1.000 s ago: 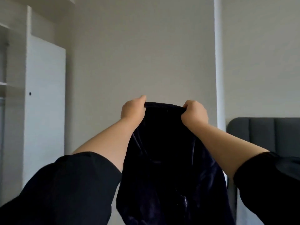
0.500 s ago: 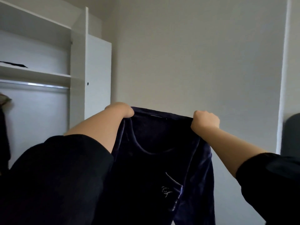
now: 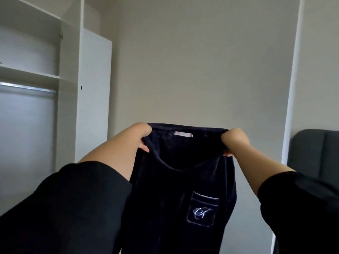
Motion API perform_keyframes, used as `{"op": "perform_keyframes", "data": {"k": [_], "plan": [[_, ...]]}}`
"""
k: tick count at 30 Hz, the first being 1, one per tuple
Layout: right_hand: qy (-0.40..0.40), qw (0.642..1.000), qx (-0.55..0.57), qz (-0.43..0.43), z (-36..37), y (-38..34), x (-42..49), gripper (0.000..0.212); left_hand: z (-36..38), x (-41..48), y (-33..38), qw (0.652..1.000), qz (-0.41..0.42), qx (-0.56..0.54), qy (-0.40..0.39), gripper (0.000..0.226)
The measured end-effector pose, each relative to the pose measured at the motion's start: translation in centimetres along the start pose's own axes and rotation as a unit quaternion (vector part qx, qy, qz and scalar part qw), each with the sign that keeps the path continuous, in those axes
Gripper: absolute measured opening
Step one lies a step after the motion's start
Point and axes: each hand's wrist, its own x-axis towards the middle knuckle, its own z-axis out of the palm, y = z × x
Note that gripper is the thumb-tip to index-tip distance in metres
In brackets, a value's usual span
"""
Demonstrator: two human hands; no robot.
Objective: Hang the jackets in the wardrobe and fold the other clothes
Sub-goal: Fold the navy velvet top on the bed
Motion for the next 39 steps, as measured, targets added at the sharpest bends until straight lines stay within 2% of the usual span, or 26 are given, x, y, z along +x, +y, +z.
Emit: {"op": "perform_keyframes", "data": {"k": [3,6,7,9,11,13,15,17,18,20,22,23,25,27,29,30,32,34,35,37,39], "plan": [[0.058,0.993,0.098,0.029,-3.1,1.1,-0.1,0.015,2.0,-0.6,3.1,0.987,0.035,-0.145,0.06,0.036],[0.16,0.982,0.093,0.029,-7.5,2.9,-0.3,0.037,4.0,-2.4,7.2,0.957,-0.004,-0.269,0.106,0.045],[0.2,0.976,0.086,0.019,-9.4,3.5,-0.7,0.039,4.8,-3.0,8.6,0.954,0.002,-0.274,0.124,0.051],[0.268,0.961,0.072,-0.005,-13.2,4.7,-2.1,0.033,6.4,-4.4,11.5,0.965,0.061,-0.212,0.141,0.063],[0.32,0.946,0.053,-0.011,-17.2,5.9,-3.6,0.027,7.8,-6.5,14.2,0.965,0.12,-0.182,0.148,0.065],[0.363,0.931,0.048,-0.005,-21.0,7.1,-5.1,0.021,9.3,-8.7,16.8,0.956,0.157,-0.206,0.136,0.06],[0.404,0.913,0.062,0.008,-24.4,8.3,-7.0,0.017,10.6,-11.5,19.2,0.942,0.153,-0.279,0.109,0.053],[0.451,0.89,0.069,0.016,-27.4,9.3,-8.6,0.019,11.5,-14.4,21.2,0.893,0.097,-0.435,0.063,0.047],[0.473,0.879,0.065,0.014,-28.8,9.8,-9.4,0.021,12.1,-15.5,22.1,0.865,0.075,-0.494,0.043,0.051],[0.511,0.858,0.048,0.007,-31.3,10.8,-10.9,0.024,13.5,-17.2,23.5,0.843,0.067,-0.534,0.014,0.057],[0.539,0.842,0.032,0.007,-33.4,12.2,-11.8,0.026,15.3,-18.6,24.4,0.85,0.087,-0.52,0.011,0.053],[0.551,0.834,0.021,0.012,-34.2,12.8,-12.2,0.027,16.4,-19.1,24.7,0.864,0.114,-0.491,0.01,0.05],[0.569,0.822,-0.006,0.028,-35.5,14.9,-12.9,0.026,19.1,-20.0,25.0,0.883,0.172,-0.436,-0.004,0.057],[0.57,0.818,-0.044,0.054,-35.9,17.5,-13.4,0.025,22.1,-21.0,25.2,0.887,0.137,-0.44,-0.04,0.059],[0.555,0.822,-0.088,0.086,-35.4,20.9,-13.3,0.023,25.5,-21.7,24.7,0.868,0.053,-0.488,-0.074,0.053],[0.54,0.828,-0.11,0.105,-34.8,23.0,-13.3,0.023,27.5,-22.0,24.1,0.878,0.029,-0.469,-0.088,0.054],[0.501,0.837,-0.162,0.147,-33.1,27.8,-13.3,0.023,32.4,-22.1,22.5,0.916,0.045,-0.378,-0.13,0.055],[0.443,0.842,-0.234,0.201,-31.1,33.1,-13.3,0.026,37.4,-21.5,20.3,0.964,0.118,-0.169,-0.169,0.059],[0.402,0.841,-0.275,0.234,-30.1,35.7,-13.5,0.028,39.7,-21.3,19.1,0.97,0.134,-0.091,-0.18,0.06],[0.303,0.839,-0.334,0.304,-28.6,40.5,-13.7,0.031,44.1,-20.9,17.1,0.968,0.12,-0.015,-0.218,0.053],[0.208,0.853,-0.283,0.385,-27.3,44.7,-13.6,0.027,48.0,-20.7,15.3,0.96,0.039,-0.016,-0.276,0.04]]}}
